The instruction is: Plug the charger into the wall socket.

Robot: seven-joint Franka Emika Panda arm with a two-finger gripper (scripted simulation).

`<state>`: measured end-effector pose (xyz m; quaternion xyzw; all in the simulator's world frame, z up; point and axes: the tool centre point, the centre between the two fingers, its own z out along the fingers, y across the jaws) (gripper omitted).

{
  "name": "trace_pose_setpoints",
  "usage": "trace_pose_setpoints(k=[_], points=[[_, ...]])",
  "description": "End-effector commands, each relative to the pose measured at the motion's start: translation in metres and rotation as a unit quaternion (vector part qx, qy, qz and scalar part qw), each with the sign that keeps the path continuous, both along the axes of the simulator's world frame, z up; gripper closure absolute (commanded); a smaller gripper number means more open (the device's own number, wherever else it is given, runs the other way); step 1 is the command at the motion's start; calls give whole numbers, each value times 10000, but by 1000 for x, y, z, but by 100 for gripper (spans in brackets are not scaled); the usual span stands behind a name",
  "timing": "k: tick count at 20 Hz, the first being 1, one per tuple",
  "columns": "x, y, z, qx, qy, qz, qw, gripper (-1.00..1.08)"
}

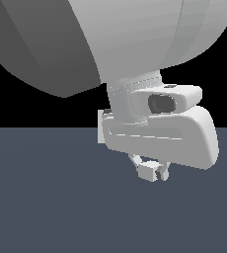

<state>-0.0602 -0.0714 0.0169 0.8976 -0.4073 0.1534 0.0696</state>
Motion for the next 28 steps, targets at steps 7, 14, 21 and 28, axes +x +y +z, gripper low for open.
trace_pose_setpoints(k=[7,14,21,28], points=[[15,2,15,-16,-18,870,9962,108],[32,8,32,-31,-33,1869,9824,108],[46,17,48,-39,-41,2783,9605,108],[56,27,61,-37,-42,3588,9334,108]])
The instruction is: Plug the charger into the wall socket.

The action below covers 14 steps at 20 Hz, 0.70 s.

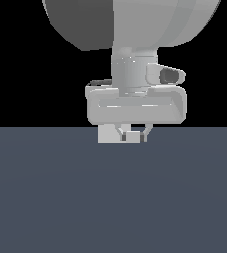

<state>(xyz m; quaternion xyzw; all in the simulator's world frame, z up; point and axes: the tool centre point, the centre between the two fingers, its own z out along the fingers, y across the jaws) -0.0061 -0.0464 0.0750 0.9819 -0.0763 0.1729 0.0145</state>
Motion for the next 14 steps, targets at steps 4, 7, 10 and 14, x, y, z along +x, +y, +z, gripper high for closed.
trace_pose_setpoints(k=[4,7,10,14], points=[[7,9,10,-1,4,649,9979,108],[10,14,15,1,10,965,9953,108],[12,18,19,3,18,1228,9924,108],[14,23,22,6,28,1500,9887,108]])
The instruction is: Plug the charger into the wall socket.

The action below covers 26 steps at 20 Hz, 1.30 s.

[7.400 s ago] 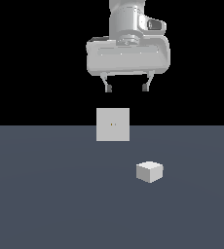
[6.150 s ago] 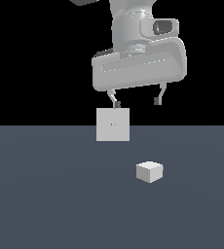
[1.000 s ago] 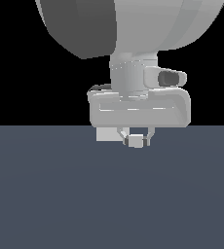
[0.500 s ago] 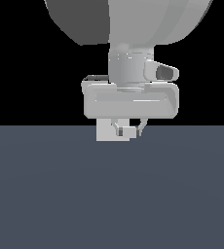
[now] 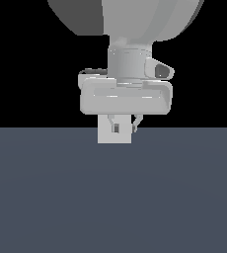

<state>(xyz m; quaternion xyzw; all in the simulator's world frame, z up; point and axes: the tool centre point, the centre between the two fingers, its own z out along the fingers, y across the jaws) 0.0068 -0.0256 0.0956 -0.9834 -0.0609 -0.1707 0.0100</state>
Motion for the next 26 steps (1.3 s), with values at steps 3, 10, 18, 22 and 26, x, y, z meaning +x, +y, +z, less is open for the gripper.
trace_pose_setpoints(k=[3,10,18,22,26], points=[[1,5,3,2,10,257,9997,108],[2,7,5,2,23,397,9992,108],[5,8,5,3,24,392,9992,108],[14,10,4,2,26,392,9992,108],[29,13,4,2,26,392,9992,108]])
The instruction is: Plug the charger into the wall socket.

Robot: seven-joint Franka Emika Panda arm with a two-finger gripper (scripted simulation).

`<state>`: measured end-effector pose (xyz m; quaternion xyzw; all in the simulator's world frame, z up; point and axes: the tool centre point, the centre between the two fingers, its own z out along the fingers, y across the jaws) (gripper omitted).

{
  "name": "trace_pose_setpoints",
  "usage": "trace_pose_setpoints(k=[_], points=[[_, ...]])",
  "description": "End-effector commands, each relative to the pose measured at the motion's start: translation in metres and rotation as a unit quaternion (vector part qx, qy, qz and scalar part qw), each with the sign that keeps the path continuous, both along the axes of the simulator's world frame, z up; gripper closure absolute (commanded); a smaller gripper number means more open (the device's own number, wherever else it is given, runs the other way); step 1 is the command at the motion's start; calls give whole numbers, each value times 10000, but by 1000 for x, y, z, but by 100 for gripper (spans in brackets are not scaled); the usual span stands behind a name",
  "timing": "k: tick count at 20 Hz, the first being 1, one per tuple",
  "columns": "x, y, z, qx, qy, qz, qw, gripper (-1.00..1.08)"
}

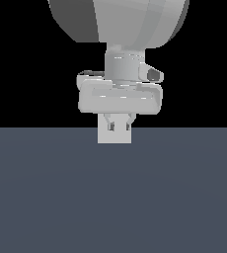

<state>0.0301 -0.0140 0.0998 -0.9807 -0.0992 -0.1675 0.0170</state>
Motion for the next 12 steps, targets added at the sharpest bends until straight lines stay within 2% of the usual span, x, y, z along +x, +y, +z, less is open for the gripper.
trace_pose_setpoints(k=[1,6,12], points=[[10,2,0,0,-2,1,10000,108],[23,5,0,-1,0,3,10000,108],[27,6,0,-1,0,5,10000,108]])
